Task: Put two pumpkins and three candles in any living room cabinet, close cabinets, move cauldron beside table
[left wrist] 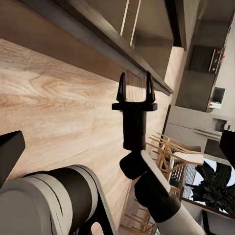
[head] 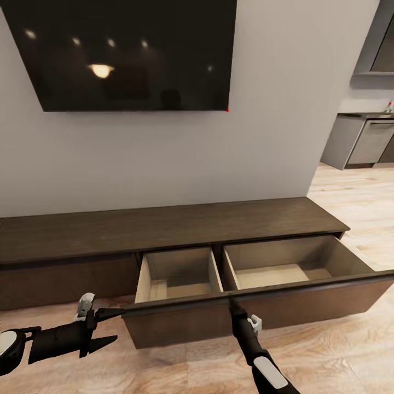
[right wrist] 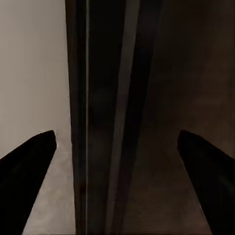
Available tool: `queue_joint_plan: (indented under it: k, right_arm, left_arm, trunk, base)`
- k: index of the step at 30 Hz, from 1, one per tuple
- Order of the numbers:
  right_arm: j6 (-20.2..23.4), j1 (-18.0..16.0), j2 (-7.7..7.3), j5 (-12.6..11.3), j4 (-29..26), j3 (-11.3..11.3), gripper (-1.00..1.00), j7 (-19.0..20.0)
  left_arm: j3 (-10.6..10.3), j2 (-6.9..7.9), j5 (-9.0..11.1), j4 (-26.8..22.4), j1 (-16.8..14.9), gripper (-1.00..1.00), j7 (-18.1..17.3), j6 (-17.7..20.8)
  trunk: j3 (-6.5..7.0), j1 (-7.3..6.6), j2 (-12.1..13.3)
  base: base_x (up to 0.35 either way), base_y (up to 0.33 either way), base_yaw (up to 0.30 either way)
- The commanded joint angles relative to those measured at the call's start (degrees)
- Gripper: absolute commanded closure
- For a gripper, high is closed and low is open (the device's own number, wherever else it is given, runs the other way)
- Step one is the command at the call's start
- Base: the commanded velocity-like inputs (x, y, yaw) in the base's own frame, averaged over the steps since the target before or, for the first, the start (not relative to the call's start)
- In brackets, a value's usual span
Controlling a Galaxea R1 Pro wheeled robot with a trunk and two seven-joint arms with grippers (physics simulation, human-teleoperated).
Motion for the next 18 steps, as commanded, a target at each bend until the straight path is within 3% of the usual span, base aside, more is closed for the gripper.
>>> queue_joint_plan:
  k: [1,18]
  right_arm:
    - [-0.09,-0.04,-0.05,-0.6,0.05,0.37,-1.0,0.16]
    - [0.77,-0.04,-0.06,-0.62,0.05,0.38,-1.0,-0.1]
  left_arm:
    - [-0.07,0.04,0.59,-0.02,-0.04,-1.0,0.49,0.06]
    - [-0.05,0.04,0.59,0.04,-0.04,-1.0,0.49,0.06]
  trunk:
    - [-0.05,-0.02,-0.02]
    - [-0.05,-0.02,-0.02]
  base:
    - [-0.083,0.0,0.0]
    - [-0.13,0.0,0.0]
